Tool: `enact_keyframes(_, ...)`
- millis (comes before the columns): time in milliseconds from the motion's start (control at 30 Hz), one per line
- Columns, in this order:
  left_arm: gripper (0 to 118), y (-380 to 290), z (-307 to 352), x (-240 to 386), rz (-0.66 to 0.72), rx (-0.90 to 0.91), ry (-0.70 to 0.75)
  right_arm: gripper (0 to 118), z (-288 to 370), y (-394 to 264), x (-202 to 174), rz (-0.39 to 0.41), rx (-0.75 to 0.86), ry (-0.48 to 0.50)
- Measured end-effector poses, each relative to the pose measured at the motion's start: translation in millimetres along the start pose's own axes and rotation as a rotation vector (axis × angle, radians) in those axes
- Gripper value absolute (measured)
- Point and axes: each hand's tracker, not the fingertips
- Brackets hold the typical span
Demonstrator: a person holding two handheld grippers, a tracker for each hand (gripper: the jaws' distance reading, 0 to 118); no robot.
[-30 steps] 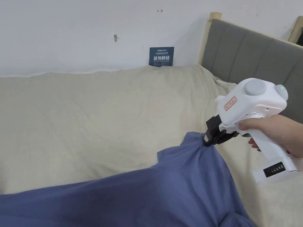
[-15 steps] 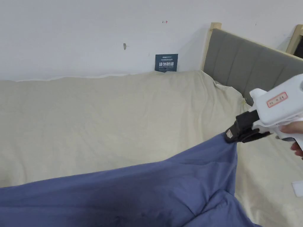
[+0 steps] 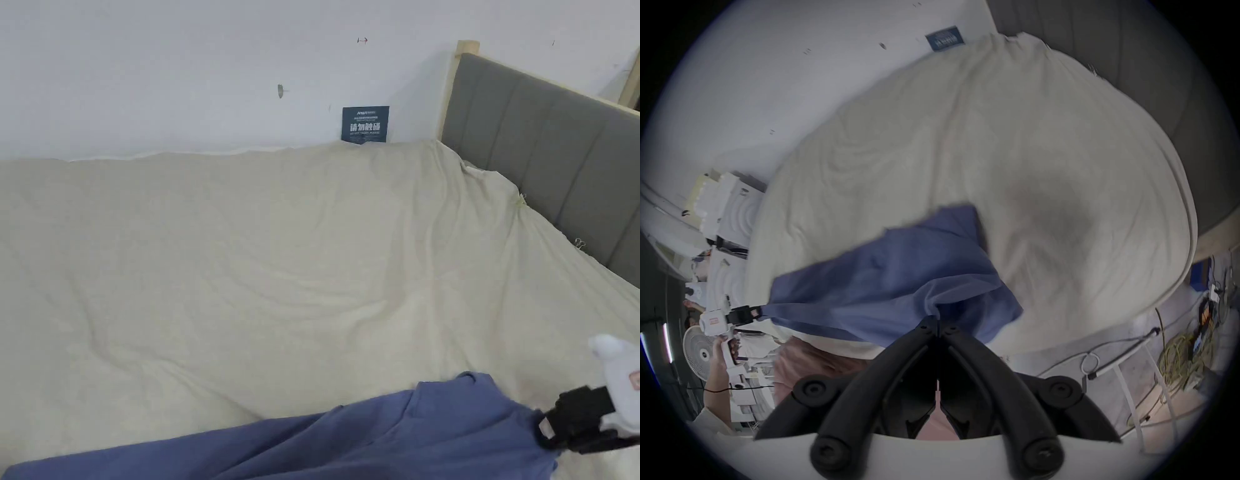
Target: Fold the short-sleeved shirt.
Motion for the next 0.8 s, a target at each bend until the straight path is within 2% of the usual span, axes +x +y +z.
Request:
enact_keyframes(67, 5, -8.3, -11.1, -4.4, 0.009, -0.006, 0.017, 1, -18.1, -6.1, 7.3, -0.001, -0.017, -0.056)
enact_keyframes(233, 5, -13.4, -34.0, -13.9, 0.064, -0.043, 0.036, 1, -44.1, -10.6, 13.7, -0.027, -0.026, -0.096)
enact_keyframes(300, 6, -12.1, -34.0, -16.0, 0.085, -0.050, 0.030, 1, -45.1, -10.1, 14.1, -0.011, -0.026, -0.143)
enact_keyframes(333, 10, -10.8, -30.9, -17.1, 0.098, -0.050, 0.028, 1, -43.4, -9.1, 11.2, 0.006, -0.016, -0.168)
enact_keyframes(367, 23, -10.2, -29.4, -17.7, 0.107, -0.050, 0.027, 3, -42.5, -8.4, 9.6, 0.014, -0.014, -0.184)
enact_keyframes(400, 40, -9.1, -26.6, -18.2, 0.115, -0.050, 0.034, 8, -44.6, -3.5, 18.5, 0.013, -0.018, -0.199)
enact_keyframes(433, 60, -9.3, -22.5, -18.1, 0.120, -0.048, 0.053, 20, -43.6, -2.2, 17.2, 0.014, -0.023, -0.222)
enact_keyframes(467, 91, -8.9, -18.2, -18.9, 0.116, -0.040, 0.082, 54, -41.8, -1.5, 16.8, 0.029, -0.033, -0.286)
enact_keyframes(500, 105, -8.2, -13.7, -19.5, 0.097, -0.026, 0.137, 81, -40.4, -1.1, 17.3, 0.030, -0.038, -0.346)
enact_keyframes(533, 108, -8.9, -8.8, -20.7, 0.078, -0.015, 0.191, 92, -39.3, -1.0, 19.9, 0.051, -0.035, -0.412)
enact_keyframes(600, 108, -10.5, 6.0, -24.9, 0.056, 0.050, 0.220, 92, -29.5, -2.3, 26.2, 0.126, 0.014, -0.503)
enact_keyframes(633, 108, -11.4, 13.8, -26.9, 0.064, 0.064, 0.210, 92, -21.6, -2.7, 28.3, 0.145, 0.048, -0.495)
enact_keyframes(700, 108, -17.0, 29.5, -27.4, 0.096, 0.121, 0.174, 91, -3.2, -9.5, 24.6, 0.134, 0.129, -0.530)
enact_keyframes(767, 108, -23.5, 48.6, -17.8, 0.105, 0.221, 0.110, 91, 19.1, -15.5, 14.7, 0.131, 0.236, -0.445)
enact_keyframes(800, 108, -27.4, 59.8, -9.1, 0.073, 0.295, 0.058, 91, 35.7, -24.1, -7.2, 0.132, 0.320, -0.368)
